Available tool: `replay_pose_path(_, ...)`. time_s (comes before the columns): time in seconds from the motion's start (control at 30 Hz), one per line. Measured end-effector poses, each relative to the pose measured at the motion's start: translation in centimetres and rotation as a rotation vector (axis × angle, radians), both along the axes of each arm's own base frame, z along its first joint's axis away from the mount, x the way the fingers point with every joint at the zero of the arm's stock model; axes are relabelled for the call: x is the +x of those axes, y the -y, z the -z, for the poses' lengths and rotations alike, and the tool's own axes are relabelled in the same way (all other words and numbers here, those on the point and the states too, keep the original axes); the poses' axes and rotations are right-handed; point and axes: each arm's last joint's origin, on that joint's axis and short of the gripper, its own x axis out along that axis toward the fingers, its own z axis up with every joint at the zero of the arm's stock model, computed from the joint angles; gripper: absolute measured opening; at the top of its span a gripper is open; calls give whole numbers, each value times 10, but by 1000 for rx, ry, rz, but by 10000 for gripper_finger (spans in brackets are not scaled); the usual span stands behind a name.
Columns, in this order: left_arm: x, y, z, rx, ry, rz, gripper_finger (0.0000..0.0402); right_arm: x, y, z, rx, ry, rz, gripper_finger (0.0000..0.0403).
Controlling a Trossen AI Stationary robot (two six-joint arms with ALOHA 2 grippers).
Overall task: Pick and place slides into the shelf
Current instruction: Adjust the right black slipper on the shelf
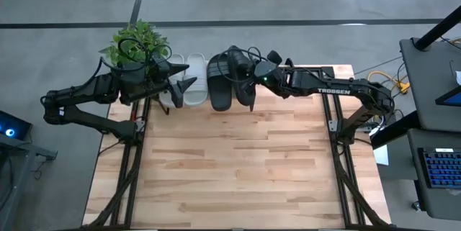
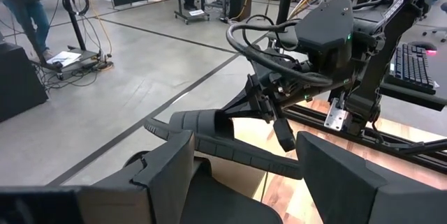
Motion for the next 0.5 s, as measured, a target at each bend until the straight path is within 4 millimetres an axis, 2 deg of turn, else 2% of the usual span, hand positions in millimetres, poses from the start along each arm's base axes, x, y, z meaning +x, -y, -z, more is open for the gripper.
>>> replay_pose_path(0.27,0,0,0,-1,0,3,238,-2,0,7,7,-13,5,9)
replay_pose_path(0.5,0,0,0,-1,0,6,238,1,-3,5,48,-8,-79,21)
